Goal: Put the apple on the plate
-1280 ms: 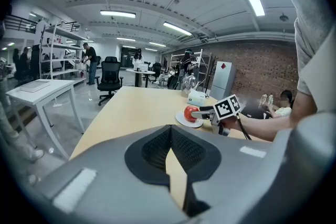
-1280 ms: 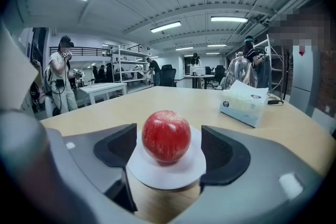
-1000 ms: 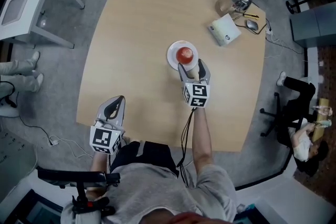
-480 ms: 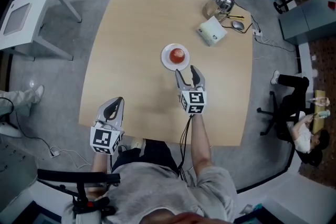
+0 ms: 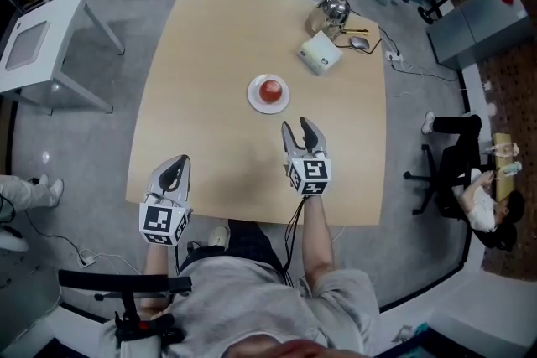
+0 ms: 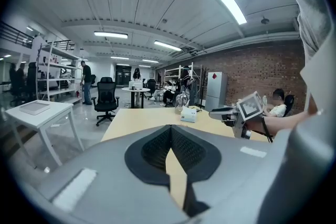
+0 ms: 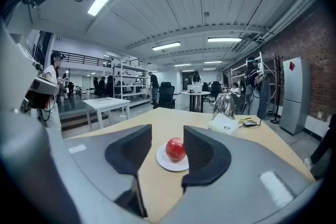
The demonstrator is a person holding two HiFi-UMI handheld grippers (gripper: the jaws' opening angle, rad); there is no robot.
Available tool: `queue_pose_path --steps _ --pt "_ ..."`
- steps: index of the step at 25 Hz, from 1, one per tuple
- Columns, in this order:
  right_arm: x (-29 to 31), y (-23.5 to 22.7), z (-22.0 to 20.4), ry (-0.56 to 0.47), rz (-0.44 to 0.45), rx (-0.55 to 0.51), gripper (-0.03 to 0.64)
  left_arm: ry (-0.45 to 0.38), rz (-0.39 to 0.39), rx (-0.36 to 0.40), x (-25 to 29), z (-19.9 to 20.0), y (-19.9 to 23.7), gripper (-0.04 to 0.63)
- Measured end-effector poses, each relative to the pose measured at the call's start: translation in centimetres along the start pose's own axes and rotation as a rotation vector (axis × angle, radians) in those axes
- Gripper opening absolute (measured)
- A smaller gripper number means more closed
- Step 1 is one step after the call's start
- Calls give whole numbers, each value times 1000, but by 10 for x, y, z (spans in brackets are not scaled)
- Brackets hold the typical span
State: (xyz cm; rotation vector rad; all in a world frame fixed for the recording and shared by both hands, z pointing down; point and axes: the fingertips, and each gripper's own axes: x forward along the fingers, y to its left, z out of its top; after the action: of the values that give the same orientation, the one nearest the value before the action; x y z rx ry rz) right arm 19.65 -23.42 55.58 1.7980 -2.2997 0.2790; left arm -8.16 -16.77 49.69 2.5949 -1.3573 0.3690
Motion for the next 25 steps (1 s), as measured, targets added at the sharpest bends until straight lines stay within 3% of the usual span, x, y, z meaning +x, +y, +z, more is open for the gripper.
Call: queue_pose_path --steps 9,25 --pt "-50 5 27 -70 -39 17 127 -39 3 19 -21 13 -5 20" --pt "-142 20 43 -143 -78 45 63 -100 -39 47 -51 27 -34 20"
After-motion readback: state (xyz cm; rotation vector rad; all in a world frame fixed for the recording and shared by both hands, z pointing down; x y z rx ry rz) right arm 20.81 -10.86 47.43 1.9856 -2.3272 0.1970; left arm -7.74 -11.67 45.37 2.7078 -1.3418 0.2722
